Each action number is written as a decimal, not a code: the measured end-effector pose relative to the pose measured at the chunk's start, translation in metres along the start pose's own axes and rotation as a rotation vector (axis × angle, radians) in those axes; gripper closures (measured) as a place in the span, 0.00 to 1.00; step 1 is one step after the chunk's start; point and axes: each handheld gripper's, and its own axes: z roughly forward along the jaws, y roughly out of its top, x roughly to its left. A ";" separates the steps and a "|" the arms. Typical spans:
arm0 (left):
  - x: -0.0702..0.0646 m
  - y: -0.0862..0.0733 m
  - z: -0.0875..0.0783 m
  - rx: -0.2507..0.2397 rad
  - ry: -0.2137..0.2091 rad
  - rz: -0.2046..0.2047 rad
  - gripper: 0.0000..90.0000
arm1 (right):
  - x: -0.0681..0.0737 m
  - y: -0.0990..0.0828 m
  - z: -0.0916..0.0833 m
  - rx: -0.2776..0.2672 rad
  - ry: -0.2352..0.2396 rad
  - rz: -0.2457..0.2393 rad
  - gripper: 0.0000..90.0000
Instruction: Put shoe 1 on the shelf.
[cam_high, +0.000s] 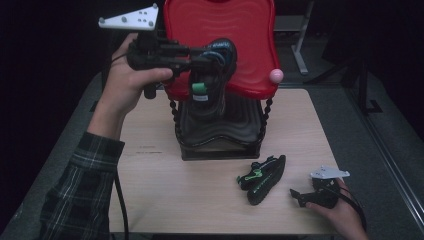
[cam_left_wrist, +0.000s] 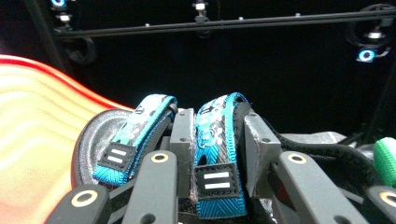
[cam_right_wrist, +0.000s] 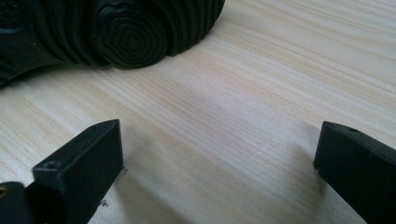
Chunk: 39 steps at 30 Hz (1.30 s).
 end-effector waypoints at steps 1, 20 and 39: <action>0.005 0.003 0.000 0.002 0.014 0.000 0.76 | 0.000 0.000 0.000 0.000 0.000 0.000 0.01; 0.082 0.016 0.017 0.077 0.226 0.009 0.76 | -0.001 0.000 0.000 0.001 0.007 -0.006 0.01; 0.082 -0.004 0.023 0.084 0.193 -0.002 0.60 | 0.000 -0.001 -0.001 0.001 0.006 -0.007 0.01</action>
